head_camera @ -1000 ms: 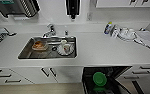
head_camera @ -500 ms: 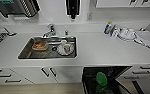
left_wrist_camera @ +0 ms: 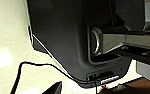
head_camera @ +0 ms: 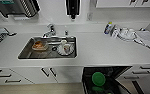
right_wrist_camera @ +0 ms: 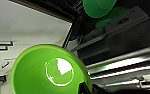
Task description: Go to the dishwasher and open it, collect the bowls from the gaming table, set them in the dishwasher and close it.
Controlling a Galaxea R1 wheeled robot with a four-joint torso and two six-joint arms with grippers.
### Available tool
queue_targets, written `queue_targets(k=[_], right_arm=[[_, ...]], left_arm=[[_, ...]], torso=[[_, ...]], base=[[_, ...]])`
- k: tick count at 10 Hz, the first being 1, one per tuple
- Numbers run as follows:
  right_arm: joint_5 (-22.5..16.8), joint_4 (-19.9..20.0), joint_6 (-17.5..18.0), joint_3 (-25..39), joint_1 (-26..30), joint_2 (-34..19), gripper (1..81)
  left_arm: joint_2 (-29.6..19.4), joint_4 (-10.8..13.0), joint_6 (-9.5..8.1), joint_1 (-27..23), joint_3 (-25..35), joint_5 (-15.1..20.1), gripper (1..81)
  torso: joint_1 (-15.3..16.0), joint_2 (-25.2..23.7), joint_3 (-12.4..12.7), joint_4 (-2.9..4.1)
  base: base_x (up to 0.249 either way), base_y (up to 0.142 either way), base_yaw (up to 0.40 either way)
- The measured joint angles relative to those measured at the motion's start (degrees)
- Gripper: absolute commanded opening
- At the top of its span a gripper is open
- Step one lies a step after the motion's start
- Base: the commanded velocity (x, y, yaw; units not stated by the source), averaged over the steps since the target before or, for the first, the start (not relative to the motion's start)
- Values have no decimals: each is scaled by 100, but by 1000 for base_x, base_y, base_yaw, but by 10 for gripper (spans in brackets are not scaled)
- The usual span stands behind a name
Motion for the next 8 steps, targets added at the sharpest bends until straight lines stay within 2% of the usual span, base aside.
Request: queue_targets(k=[3,5,8], right_arm=[[-173,20,-1,-673,245,662,10],[-297,69,0,-907,540,1025,10],[-413,243,0,-1268,905,987,10]], left_arm=[[122,-2,11,361,-463,-421,811],[279,-2,22,477,-813,-656,811],[408,-2,26,585,-940,-796,811]], torso=[[0,0,0,0],[0,0,0,0],[0,0,0,0]], base=[[0,0,0],[0,0,0],[0,0,0]])
